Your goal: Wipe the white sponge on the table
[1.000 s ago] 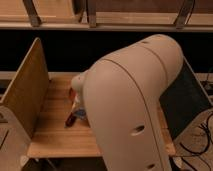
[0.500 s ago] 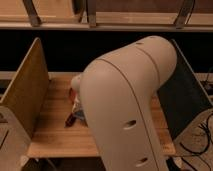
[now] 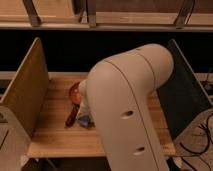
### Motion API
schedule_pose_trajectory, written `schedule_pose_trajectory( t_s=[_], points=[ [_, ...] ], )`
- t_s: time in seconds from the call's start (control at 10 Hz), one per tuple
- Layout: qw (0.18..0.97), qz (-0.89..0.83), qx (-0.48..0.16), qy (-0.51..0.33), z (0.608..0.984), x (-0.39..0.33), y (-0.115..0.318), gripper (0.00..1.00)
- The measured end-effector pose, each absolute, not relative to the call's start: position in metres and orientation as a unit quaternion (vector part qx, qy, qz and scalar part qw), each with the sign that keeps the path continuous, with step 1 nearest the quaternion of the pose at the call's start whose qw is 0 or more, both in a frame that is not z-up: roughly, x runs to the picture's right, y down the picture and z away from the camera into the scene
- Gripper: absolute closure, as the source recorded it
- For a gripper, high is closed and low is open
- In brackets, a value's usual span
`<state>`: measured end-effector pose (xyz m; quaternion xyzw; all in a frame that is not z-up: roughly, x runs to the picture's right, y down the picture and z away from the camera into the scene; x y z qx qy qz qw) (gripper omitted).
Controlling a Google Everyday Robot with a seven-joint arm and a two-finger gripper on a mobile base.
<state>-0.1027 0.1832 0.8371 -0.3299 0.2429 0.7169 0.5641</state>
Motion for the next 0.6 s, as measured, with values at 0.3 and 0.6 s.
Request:
schedule_pose_trajectory(
  t_s=[0.3, 0.6],
  points=[
    [0.545, 0.717, -0.342, 0.268, 0.852, -0.093, 0.202, 1.00],
    [0.570, 0.711, -0.319, 0.260, 0.867, -0.090, 0.183, 1.00]
  ],
)
